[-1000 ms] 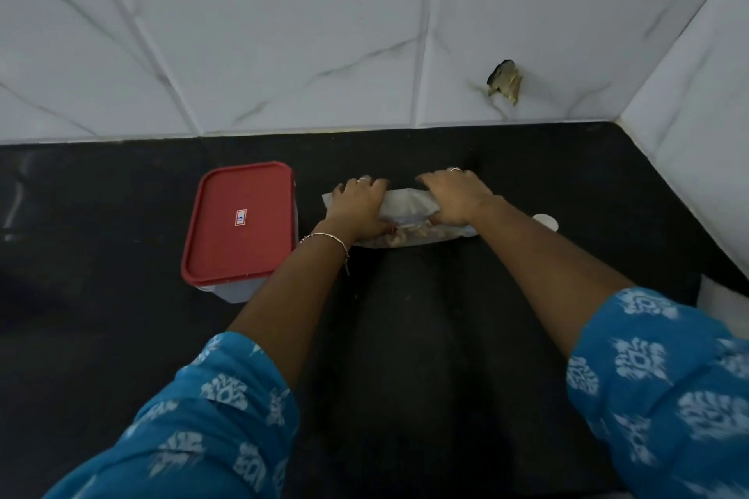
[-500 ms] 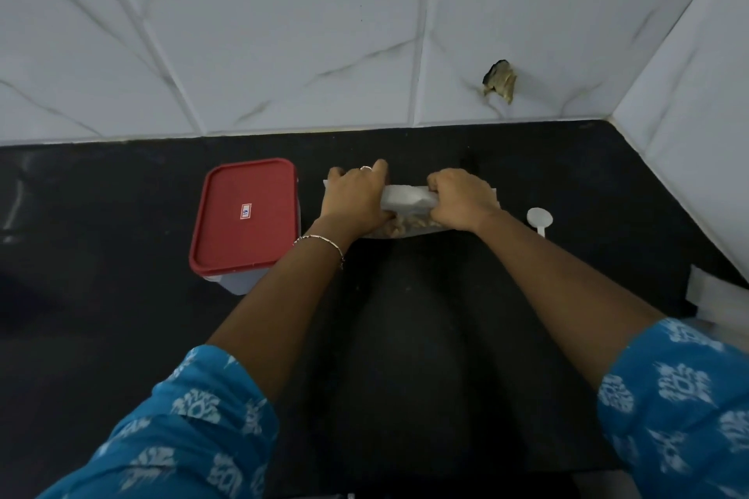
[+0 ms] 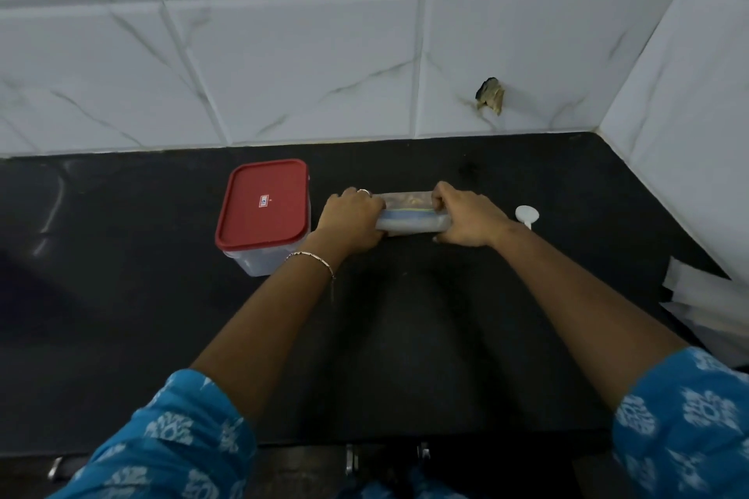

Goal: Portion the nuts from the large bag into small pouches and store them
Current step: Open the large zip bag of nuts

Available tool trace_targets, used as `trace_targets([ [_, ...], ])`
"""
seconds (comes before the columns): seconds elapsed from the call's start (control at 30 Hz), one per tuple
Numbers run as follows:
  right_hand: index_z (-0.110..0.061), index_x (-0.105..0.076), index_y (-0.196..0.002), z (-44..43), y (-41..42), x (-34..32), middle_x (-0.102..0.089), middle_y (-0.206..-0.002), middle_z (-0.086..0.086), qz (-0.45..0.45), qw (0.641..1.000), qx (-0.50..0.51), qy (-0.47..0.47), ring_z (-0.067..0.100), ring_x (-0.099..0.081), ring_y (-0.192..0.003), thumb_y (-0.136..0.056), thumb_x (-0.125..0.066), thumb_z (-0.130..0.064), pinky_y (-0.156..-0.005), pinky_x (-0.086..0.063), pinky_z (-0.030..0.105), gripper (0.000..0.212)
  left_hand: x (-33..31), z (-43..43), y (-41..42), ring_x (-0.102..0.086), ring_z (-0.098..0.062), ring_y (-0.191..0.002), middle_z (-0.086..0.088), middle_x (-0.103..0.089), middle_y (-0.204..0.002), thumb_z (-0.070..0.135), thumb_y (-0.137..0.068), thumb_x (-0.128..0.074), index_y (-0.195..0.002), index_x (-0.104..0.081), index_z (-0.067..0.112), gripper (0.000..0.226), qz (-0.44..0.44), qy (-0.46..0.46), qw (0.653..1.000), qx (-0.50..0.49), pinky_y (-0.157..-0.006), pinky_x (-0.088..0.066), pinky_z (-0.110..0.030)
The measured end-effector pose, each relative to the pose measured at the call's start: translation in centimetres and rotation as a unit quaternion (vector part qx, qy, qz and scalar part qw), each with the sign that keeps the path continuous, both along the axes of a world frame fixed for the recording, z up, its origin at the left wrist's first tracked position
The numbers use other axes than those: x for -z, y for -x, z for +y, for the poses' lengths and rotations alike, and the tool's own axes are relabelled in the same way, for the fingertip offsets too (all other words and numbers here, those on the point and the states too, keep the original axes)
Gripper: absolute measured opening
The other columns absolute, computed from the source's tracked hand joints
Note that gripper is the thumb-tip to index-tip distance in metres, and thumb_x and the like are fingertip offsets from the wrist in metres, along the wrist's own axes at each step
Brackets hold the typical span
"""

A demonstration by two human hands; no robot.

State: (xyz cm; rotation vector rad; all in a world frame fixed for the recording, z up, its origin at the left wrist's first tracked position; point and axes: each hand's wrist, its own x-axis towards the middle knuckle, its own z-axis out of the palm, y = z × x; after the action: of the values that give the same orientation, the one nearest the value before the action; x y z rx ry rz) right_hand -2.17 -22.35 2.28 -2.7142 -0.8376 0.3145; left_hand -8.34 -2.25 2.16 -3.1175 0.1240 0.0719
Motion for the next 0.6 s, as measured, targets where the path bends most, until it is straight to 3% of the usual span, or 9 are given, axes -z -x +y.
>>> trace_targets([
  [0.13,-0.023,-0.039,-0.109,0.1,-0.7,-2.8,-0.056,-0.105,0.0,-0.058,0.998,0.006,-0.039,0.025,-0.057,-0.101,-0.074,-0.077,-0.024,-0.088,-0.038,0.039,0.052,-2.7,-0.1,-0.7,-0.044,-0.031,-0.121,-0.012,-0.05,-0.129,0.053,-0.084,-0.063,-0.129,-0.049,0.012,0.062,-0.056,-0.013,0.998,-0.002,-0.097,-0.039,-0.047],
  [0.27,-0.02,-0.046,-0.126,0.6,-2.2,-6.0,-0.059,-0.118,0.003,-0.112,0.992,0.01,-0.059,0.023,-0.052,-0.111,-0.076,-0.076,-0.04,-0.091,-0.032,0.037,0.062,-5.8,0.5,-2.0,-0.046,-0.032,-0.113,-0.015,-0.053,-0.119,0.052,-0.085,-0.065,-0.122,-0.054,0.008,0.059,-0.132,0.08,0.988,-0.004,-0.095,-0.04,-0.044],
  [0.33,-0.019,-0.053,-0.123,0.9,-2.8,-7.6,-0.061,-0.116,0.002,-0.135,0.987,0.014,-0.089,0.022,-0.053,-0.11,-0.082,-0.069,-0.047,-0.089,-0.032,0.035,0.052,-7.4,0.8,-2.6,-0.048,-0.034,-0.108,-0.016,-0.056,-0.112,0.041,-0.091,-0.062,-0.117,-0.058,0.006,0.044,-0.181,0.114,0.977,-0.005,-0.09,-0.041,-0.043],
  [0.43,-0.018,-0.062,-0.111,1.4,-3.5,-9.9,-0.064,-0.113,-0.001,-0.16,0.976,0.026,-0.143,0.021,-0.056,-0.109,-0.095,-0.054,-0.039,-0.094,-0.033,0.039,0.027,-10.0,1.1,-3.3,-0.053,-0.034,-0.103,-0.014,-0.061,-0.105,0.028,-0.093,-0.06,-0.109,-0.061,0.006,0.027,-0.241,0.122,0.963,-0.008,-0.082,-0.041,-0.042],
  [0.6,-0.02,-0.061,-0.108,1.4,-3.3,-12.7,-0.063,-0.104,-0.005,-0.186,0.963,0.036,-0.19,0.014,-0.053,-0.099,-0.099,-0.051,-0.031,-0.09,-0.026,0.036,0.018,-12.5,1.6,-2.9,-0.055,-0.027,-0.097,-0.001,-0.067,-0.096,0.036,-0.089,-0.064,-0.099,-0.064,0.016,0.022,-0.315,0.105,0.943,-0.021,-0.08,-0.04,-0.038],
])
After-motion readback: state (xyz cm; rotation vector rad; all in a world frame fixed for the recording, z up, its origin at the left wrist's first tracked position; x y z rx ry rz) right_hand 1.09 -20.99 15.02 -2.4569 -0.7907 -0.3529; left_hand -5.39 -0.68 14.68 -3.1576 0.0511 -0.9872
